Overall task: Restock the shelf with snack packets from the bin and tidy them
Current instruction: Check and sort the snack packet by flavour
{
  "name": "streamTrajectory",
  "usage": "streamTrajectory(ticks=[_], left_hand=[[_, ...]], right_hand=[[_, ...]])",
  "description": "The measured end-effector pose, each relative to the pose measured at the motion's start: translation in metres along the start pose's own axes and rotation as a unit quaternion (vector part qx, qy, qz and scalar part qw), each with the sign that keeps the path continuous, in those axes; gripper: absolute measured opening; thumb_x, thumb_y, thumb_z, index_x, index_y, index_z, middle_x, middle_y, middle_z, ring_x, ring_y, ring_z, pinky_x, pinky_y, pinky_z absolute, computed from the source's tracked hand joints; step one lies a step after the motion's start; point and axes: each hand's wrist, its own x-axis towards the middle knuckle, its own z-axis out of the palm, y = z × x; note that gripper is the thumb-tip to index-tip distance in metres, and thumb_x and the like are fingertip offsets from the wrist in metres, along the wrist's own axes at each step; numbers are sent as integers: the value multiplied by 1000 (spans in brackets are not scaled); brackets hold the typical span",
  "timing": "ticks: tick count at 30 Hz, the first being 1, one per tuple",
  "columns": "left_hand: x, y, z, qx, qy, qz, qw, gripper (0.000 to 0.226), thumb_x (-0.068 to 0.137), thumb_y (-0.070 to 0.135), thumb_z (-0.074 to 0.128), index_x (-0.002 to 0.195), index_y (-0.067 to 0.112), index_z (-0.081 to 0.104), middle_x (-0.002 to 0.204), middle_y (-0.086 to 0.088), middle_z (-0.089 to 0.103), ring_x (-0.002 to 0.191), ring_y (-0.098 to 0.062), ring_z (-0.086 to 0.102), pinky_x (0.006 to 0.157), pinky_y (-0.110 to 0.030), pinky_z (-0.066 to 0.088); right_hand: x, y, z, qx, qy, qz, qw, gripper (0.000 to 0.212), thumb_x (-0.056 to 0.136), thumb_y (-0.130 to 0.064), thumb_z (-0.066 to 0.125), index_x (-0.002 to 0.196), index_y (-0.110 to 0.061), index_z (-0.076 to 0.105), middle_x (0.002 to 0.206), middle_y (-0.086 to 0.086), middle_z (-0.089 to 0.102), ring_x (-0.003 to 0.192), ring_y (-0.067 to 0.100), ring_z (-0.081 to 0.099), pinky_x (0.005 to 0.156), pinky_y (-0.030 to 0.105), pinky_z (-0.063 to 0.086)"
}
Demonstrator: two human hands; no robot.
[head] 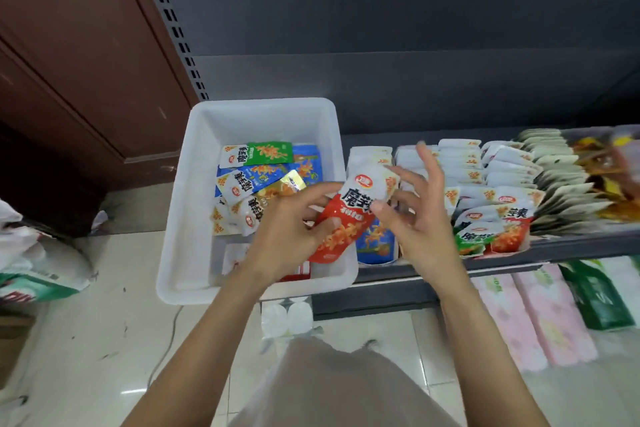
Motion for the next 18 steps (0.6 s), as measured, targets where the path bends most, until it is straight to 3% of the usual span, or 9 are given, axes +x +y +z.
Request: streamTrajectory(ticks=[4, 7, 9, 12, 13, 16, 18], left_hand=[[6, 28, 41, 58, -131, 66, 987, 45, 80, 16, 74, 117, 38, 60, 96, 11, 66, 88, -4, 64, 78, -15, 52], [11, 39, 90, 63, -147, 118, 980, 38, 78, 23, 75, 115, 28, 65, 94, 7, 71, 82, -3, 66, 78, -17, 53], [14, 44, 124, 56, -124, 141, 981, 28, 82, 30, 69, 110, 28, 66, 90, 12, 71, 79, -1, 65, 75, -17, 52], [20, 45, 174, 192, -39, 229, 954, 26, 87, 37, 51, 103, 25, 67, 95, 10, 70, 87, -10, 63, 72, -21, 47], [21, 43, 188, 232, -27, 250, 940, 27, 87, 37, 48, 100, 24, 68, 94, 9, 69, 88, -13, 62, 71, -22, 46], [22, 33, 228, 312, -32, 263, 912, 25, 85, 34, 51, 95, 23, 71, 91, 5, 69, 92, -16, 63, 63, -26, 52], [21, 30, 247, 338, -75, 214, 913, 24, 88, 29, 56, 107, 20, 67, 102, 0, 67, 100, -19, 62, 64, -31, 54]], right_hand=[[-19, -3, -68, -75, -4, -20, 997, 25, 76, -30, 67, 99, -39, 64, 95, -17, 66, 83, -1, 62, 56, 17, 50], [-43, 1, -120, -104, 23, -19, 994, 12, 77, -25, 66, 84, -34, 69, 83, -12, 69, 67, 2, 60, 54, 17, 48], [-57, 3, -159, -170, 74, -35, 982, 12, 80, -21, 66, 86, -32, 67, 79, -20, 69, 64, -2, 60, 58, 13, 47], [-68, 8, -220, -275, 186, -50, 942, 13, 85, -18, 66, 87, -30, 63, 69, -25, 64, 65, -8, 59, 62, 9, 44], [-67, 11, -238, -295, 212, -54, 930, 10, 86, -17, 66, 91, -25, 65, 75, -22, 64, 67, -7, 58, 65, 12, 46], [-47, 18, -269, -361, 215, -79, 904, 13, 89, -16, 64, 101, -10, 66, 88, -7, 61, 76, 4, 56, 67, 22, 42], [-26, 21, -272, -411, 176, -131, 885, 12, 89, -15, 63, 99, -10, 66, 87, -4, 64, 77, 12, 57, 66, 27, 44]])
